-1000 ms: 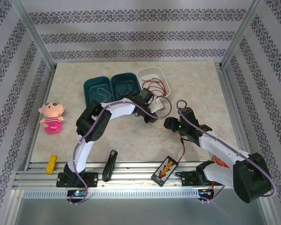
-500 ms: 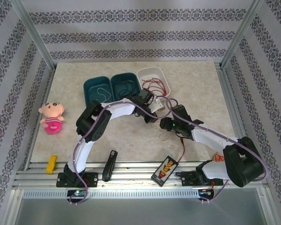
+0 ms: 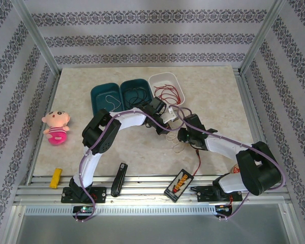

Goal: Untangle the cables

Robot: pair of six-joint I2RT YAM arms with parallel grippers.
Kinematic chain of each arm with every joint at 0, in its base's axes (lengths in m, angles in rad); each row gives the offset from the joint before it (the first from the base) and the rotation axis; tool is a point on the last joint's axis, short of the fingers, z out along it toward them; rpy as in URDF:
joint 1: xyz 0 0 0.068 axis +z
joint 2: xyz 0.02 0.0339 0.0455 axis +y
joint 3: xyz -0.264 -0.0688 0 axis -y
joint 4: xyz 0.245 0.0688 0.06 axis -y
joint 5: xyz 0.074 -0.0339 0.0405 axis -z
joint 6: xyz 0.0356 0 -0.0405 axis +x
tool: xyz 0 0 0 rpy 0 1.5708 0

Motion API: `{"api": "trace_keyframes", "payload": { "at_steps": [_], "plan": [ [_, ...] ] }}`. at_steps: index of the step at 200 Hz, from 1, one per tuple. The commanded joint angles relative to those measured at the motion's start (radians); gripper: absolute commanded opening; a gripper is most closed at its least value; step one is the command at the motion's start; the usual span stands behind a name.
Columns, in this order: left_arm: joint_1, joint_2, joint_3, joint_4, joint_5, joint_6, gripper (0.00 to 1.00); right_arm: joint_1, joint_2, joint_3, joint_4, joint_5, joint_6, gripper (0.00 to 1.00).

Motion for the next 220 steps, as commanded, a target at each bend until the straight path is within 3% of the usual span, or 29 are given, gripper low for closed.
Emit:
{"api": "trace_keyframes", "payload": {
  "at_steps": [1,16,54,79,111,148,220],
  "plan": [
    [0.002,-0.050,-0.022,0.015,0.018,-0.017,0.00,-0.018,-0.007,0.016,-0.001,0.067,0.001,0.09],
    [0.004,-0.062,-0.037,0.021,0.012,-0.021,0.00,-0.026,-0.026,0.015,-0.017,0.082,0.002,0.00],
    [0.016,-0.107,-0.108,0.052,-0.017,-0.041,0.00,-0.033,-0.200,0.012,-0.076,0.123,-0.008,0.00],
    [0.021,-0.125,-0.147,0.082,-0.039,-0.061,0.09,-0.035,-0.333,0.052,-0.154,0.148,-0.036,0.00],
    [0.024,-0.138,-0.175,0.112,-0.054,-0.085,0.12,-0.033,-0.448,0.168,-0.277,0.158,-0.083,0.00],
    [0.027,-0.155,-0.197,0.147,-0.067,-0.102,0.22,-0.025,-0.471,0.328,-0.367,0.158,-0.136,0.00],
    [0.029,-0.210,-0.257,0.230,-0.082,-0.143,0.22,-0.006,-0.398,0.609,-0.444,0.126,-0.221,0.00]
  ]
}}
